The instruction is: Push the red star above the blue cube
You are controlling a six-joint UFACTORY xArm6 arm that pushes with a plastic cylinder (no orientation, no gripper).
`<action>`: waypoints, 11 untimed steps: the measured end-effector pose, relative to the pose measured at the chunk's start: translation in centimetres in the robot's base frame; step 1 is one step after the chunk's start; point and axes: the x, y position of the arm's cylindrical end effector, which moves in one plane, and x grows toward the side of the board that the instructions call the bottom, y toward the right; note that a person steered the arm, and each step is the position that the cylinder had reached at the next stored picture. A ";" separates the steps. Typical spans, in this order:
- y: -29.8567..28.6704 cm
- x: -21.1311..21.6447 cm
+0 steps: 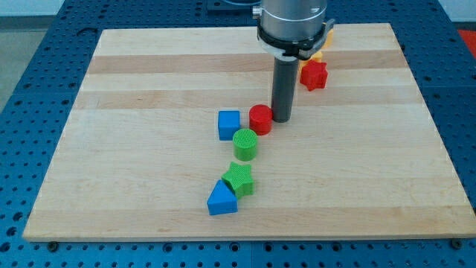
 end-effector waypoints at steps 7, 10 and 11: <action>-2.6 -3.3; -4.8 -8.7; -7.2 -6.8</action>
